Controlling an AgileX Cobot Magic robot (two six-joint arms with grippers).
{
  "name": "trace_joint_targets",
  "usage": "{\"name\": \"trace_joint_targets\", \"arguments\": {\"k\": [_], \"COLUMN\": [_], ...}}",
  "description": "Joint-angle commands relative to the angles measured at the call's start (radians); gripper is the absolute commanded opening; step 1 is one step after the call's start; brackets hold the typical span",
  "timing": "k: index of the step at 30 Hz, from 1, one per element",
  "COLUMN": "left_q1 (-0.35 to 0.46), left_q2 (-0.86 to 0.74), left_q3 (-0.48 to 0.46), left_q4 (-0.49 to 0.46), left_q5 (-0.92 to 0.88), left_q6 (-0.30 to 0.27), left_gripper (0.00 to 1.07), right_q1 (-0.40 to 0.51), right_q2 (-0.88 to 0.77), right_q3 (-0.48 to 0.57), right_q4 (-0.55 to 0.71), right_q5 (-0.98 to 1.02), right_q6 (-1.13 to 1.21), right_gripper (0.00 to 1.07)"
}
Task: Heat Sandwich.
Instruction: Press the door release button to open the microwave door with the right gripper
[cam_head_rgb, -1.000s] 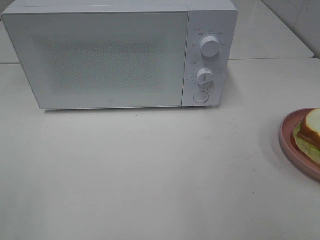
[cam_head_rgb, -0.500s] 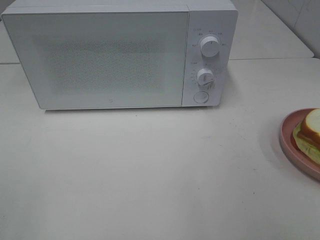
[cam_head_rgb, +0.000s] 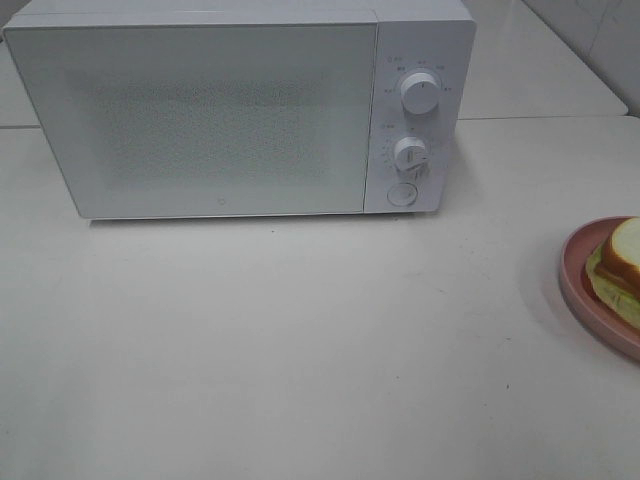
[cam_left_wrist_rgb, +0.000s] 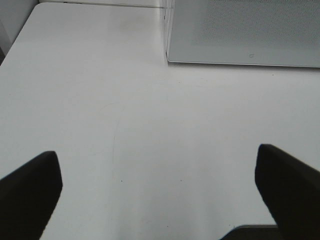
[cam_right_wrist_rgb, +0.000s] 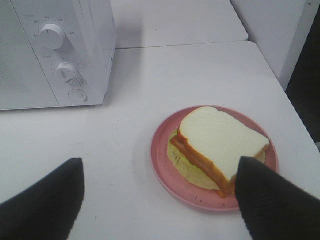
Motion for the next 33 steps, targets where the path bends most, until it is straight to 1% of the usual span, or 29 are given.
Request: {"name": "trace_joint_targets", "arguments": {"k": [1,5,10,14,16,23,28,32,33], "left_q1": [0.004,0.004,0.004,0.004,0.004,0.004,0.004,0.004,0.004], "left_q2": [-0.022,-0.022,-0.022,-0.022,-0.022,-0.022,-0.022,-0.022,-0.022], "left_q3": [0.0,0.0,0.0,0.0,0.0,0.0,0.0,0.0,0.0], "left_q4": [-0.009,-0.009,-0.009,-0.009,-0.009,-0.009,-0.009,-0.009,-0.009], "left_q5": [-0.011,-0.011,-0.011,-0.011,-0.011,-0.011,-0.011,-0.011,-0.011], "left_q6": [-0.002,-0.002,-0.002,-0.002,-0.002,-0.002,-0.002,-0.002,-0.002], "left_gripper": [0.98,0.98,0.98,0.98,0.98,0.98,0.98,0.98,0.98], "right_q1": [0.001,0.001,0.001,0.001,0.001,0.001,0.001,0.001,0.001], "right_q2": [0.038,0.132,0.203,0.317,0.333,0.475,0.53,0.646,0.646], "right_q3": [-0.008,-0.007,-0.007,-0.007,-0.007,-0.007,-0.007,-0.007,-0.007], "right_q4": [-0.001,-0.001,-0.001,-0.001,-0.001,-0.001,-0.001,-0.001,-0.001], "right_q5": [-0.06,-0.14,-0.204,-0.306,-0.323,-0.454,-0.501,-0.588,-0.588], "right_q6": [-0.004,-0.004,-0.004,-0.004,-0.004,-0.004,-0.004,-0.004,-0.004], "right_gripper": [0.75,0.75,0.75,0.75,0.75,0.75,0.75,0.75,0.75]}}
